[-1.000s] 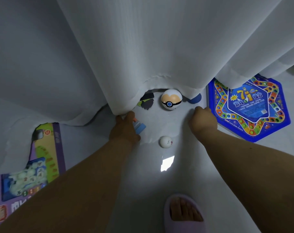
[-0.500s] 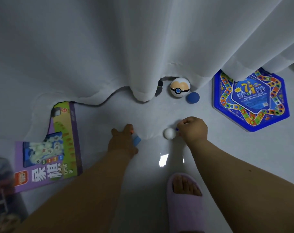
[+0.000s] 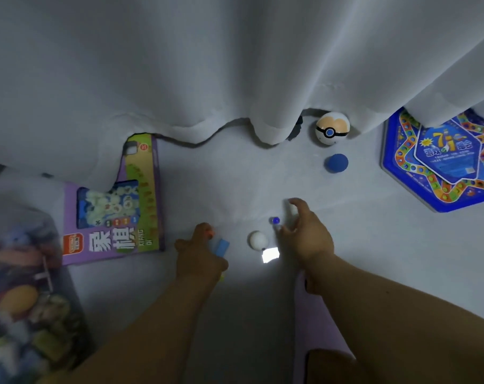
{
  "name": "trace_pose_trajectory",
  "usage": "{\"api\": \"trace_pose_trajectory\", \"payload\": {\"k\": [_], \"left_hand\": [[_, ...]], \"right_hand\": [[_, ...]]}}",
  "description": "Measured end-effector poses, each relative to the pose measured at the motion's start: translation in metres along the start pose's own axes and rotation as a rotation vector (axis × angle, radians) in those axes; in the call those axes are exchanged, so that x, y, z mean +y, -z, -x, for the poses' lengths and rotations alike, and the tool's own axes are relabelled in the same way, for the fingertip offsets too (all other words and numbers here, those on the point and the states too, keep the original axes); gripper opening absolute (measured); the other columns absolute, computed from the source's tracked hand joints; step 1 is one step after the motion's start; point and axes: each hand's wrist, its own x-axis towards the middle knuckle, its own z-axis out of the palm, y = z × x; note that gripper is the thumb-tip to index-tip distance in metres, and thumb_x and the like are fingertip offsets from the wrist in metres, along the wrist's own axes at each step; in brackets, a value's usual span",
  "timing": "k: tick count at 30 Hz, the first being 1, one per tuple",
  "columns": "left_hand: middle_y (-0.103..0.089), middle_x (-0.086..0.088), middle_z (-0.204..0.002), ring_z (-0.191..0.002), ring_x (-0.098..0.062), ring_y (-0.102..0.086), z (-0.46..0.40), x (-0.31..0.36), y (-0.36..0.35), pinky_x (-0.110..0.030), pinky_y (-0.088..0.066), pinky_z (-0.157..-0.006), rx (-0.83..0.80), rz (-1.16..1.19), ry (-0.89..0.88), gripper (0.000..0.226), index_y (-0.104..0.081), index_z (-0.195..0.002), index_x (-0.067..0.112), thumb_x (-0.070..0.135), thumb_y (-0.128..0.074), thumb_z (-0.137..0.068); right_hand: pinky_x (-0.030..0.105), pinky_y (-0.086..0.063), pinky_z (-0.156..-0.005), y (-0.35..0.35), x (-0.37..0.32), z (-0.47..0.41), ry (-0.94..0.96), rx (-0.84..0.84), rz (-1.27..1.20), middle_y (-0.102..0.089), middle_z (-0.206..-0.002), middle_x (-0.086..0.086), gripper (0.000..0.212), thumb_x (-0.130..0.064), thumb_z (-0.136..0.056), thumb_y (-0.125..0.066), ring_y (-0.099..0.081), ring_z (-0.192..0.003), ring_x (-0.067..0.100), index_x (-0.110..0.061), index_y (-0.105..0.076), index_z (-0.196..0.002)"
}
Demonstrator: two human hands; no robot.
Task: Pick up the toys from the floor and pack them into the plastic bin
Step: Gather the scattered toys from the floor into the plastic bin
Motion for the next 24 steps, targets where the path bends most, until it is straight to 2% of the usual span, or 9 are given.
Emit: {"api": "trace_pose_trajectory", "payload": {"k": [3, 6, 8, 10, 12, 16, 19, 22, 24], "left_hand": [[-0.033, -0.012, -0.108, -0.067, -0.026, -0.054, 0.025, -0.026, -0.012, -0.029, -0.055, -0.048, 0.032, 0.134, 0.131, 0.059, -0.043, -0.112, 0.035, 0.007, -0.073, -0.069], [-0.045, -0.014, -0.111, -0.07, -0.032, -0.065, 0.05, -0.036, -0.032, -0.035, -0.059, -0.055, 0.057, 0.292, 0.287, 0.056, -0.044, -0.105, 0.041, 0.016, -0.074, -0.065], [-0.051, -0.015, -0.11, -0.07, -0.024, -0.06, 0.058, -0.034, -0.042, -0.031, -0.057, -0.067, 0.116, 0.324, 0.327, 0.047, -0.043, -0.104, 0.038, 0.024, -0.07, -0.068], [-0.05, -0.017, -0.111, -0.066, -0.019, -0.053, 0.057, -0.025, -0.047, -0.027, -0.054, -0.067, 0.177, 0.377, 0.367, 0.039, -0.044, -0.104, 0.033, 0.022, -0.067, -0.074], [-0.047, -0.02, -0.114, -0.066, -0.021, -0.052, 0.05, -0.013, -0.049, -0.03, -0.055, -0.072, 0.189, 0.413, 0.419, 0.044, -0.043, -0.111, 0.031, 0.022, -0.066, -0.075], [-0.038, -0.023, -0.124, -0.06, -0.016, -0.038, 0.031, 0.007, -0.037, -0.028, -0.049, -0.079, 0.181, 0.395, 0.433, 0.053, -0.038, -0.126, 0.028, 0.022, -0.064, -0.08], [-0.037, -0.02, -0.126, -0.068, -0.021, -0.046, 0.018, 0.009, -0.027, -0.029, -0.052, -0.081, 0.168, 0.368, 0.394, 0.06, -0.037, -0.13, 0.032, 0.016, -0.065, -0.08], [-0.035, -0.018, -0.122, -0.077, -0.03, -0.052, 0.009, 0.006, -0.021, -0.041, -0.057, -0.082, 0.132, 0.372, 0.33, 0.058, -0.042, -0.124, 0.037, 0.012, -0.065, -0.077], [-0.033, -0.015, -0.119, -0.075, -0.027, -0.049, 0.006, 0.005, -0.016, -0.042, -0.057, -0.079, 0.106, 0.372, 0.305, 0.055, -0.044, -0.121, 0.038, 0.014, -0.068, -0.078]], "right_hand": [[0.038, -0.047, -0.091, -0.013, -0.018, -0.018, 0.26, -0.149, 0.385, -0.048, -0.13, 0.006, 0.04, -0.035, -0.096, -0.043, -0.055, -0.108, 0.031, -0.032, -0.039, -0.135], [0.039, -0.048, -0.088, -0.02, -0.029, -0.022, 0.372, -0.173, 0.561, -0.047, -0.131, 0.009, 0.041, -0.021, -0.096, -0.039, -0.055, -0.106, 0.034, -0.026, -0.037, -0.137], [0.041, -0.049, -0.086, -0.024, -0.034, -0.019, 0.381, -0.207, 0.516, -0.043, -0.131, 0.012, 0.054, -0.013, -0.092, -0.044, -0.057, -0.101, 0.037, -0.025, -0.028, -0.142], [0.042, -0.05, -0.088, -0.032, -0.039, -0.016, 0.401, -0.26, 0.436, -0.035, -0.133, 0.013, 0.068, -0.009, -0.085, -0.052, -0.058, -0.1, 0.038, -0.03, -0.024, -0.144], [0.039, -0.05, -0.091, -0.046, -0.038, -0.005, 0.367, -0.301, 0.319, -0.031, -0.133, 0.011, 0.073, -0.011, -0.081, -0.058, -0.058, -0.101, 0.036, -0.033, -0.027, -0.143], [0.035, -0.047, -0.096, -0.064, -0.028, 0.016, 0.393, -0.327, 0.201, -0.036, -0.131, 0.008, 0.074, -0.025, -0.077, -0.071, -0.056, -0.108, 0.033, -0.031, -0.035, -0.141], [0.035, -0.044, -0.1, -0.062, -0.033, 0.009, 0.385, -0.365, 0.192, -0.035, -0.135, 0.007, 0.074, -0.023, -0.077, -0.07, -0.053, -0.115, 0.033, -0.031, -0.033, -0.142], [0.033, -0.043, -0.098, -0.062, -0.039, 0.005, 0.403, -0.388, 0.292, -0.032, -0.139, 0.008, 0.063, -0.026, -0.083, -0.064, -0.053, -0.115, 0.034, -0.032, -0.036, -0.139], [0.033, -0.044, -0.093, -0.063, -0.045, 0.006, 0.437, -0.398, 0.406, -0.032, -0.139, 0.01, 0.056, -0.028, -0.086, -0.06, -0.054, -0.11, 0.036, -0.031, -0.036, -0.138]]}}
